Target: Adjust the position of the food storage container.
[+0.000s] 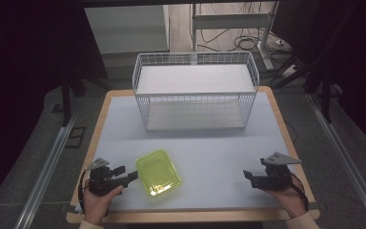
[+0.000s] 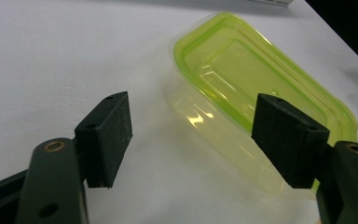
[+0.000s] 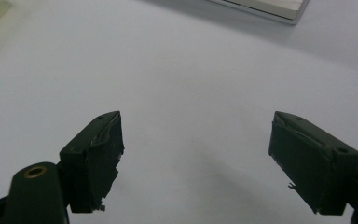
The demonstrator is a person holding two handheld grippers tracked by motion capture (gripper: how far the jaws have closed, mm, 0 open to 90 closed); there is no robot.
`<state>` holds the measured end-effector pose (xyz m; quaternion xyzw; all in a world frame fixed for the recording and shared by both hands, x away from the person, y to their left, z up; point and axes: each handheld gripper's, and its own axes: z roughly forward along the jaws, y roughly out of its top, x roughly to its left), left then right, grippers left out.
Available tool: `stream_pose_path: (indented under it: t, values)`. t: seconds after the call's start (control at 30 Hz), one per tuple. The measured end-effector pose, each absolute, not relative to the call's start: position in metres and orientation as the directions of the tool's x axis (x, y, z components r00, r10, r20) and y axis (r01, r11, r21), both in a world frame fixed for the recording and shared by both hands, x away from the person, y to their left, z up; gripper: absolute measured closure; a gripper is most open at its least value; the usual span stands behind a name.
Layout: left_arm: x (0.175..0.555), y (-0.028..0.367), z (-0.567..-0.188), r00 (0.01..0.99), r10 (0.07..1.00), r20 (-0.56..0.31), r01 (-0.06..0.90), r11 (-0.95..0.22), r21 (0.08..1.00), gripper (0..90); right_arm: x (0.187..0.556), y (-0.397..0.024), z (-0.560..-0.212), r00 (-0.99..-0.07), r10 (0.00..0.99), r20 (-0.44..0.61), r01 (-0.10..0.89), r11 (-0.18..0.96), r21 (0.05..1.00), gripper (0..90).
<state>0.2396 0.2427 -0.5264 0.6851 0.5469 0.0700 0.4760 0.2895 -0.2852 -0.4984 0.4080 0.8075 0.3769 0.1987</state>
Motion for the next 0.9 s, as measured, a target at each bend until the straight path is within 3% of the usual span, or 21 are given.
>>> stream_pose_path:
  t: [0.47, 0.53, 0.67, 0.7, 0.73, 0.8, 0.9]
  values:
    - [0.23, 0.256, -0.523, 0.349, 0.829, -0.437, 0.694, 0.085, 0.715, 33.5, 0.283, -0.281, -0.498, -0.604, 0.796, -0.031, 0.497, 0.407, 0.766, 19.8]
    - [0.228, 0.258, -0.522, 0.336, 0.842, -0.422, 0.703, 0.074, 0.708, 40.9, 0.283, -0.281, -0.498, -0.608, 0.793, -0.033, 0.496, 0.412, 0.765, 19.8]
    - [0.226, 0.257, -0.521, 0.324, 0.864, -0.386, 0.713, 0.045, 0.699, 64.9, 0.283, -0.281, -0.499, -0.615, 0.787, -0.046, 0.493, 0.429, 0.757, 19.8]
    - [0.225, 0.257, -0.52, 0.334, 0.86, -0.385, 0.715, 0.035, 0.699, 64.9, 0.284, -0.28, -0.5, -0.616, 0.786, -0.052, 0.493, 0.436, 0.753, 19.8]
    - [0.224, 0.256, -0.518, 0.35, 0.853, -0.386, 0.716, 0.021, 0.697, 78.1, 0.284, -0.28, -0.502, -0.62, 0.783, -0.048, 0.504, 0.444, 0.741, 19.8]
    - [0.223, 0.255, -0.516, 0.364, 0.841, -0.401, 0.727, 0.013, 0.686, 87.5, 0.284, -0.279, -0.502, -0.616, 0.787, -0.025, 0.524, 0.433, 0.734, 19.3]
    - [0.221, 0.254, -0.514, 0.366, 0.838, -0.405, 0.738, 0.004, 0.675, 90.0, 0.284, -0.279, -0.501, -0.615, 0.788, -0.018, 0.527, 0.428, 0.735, 19.1]
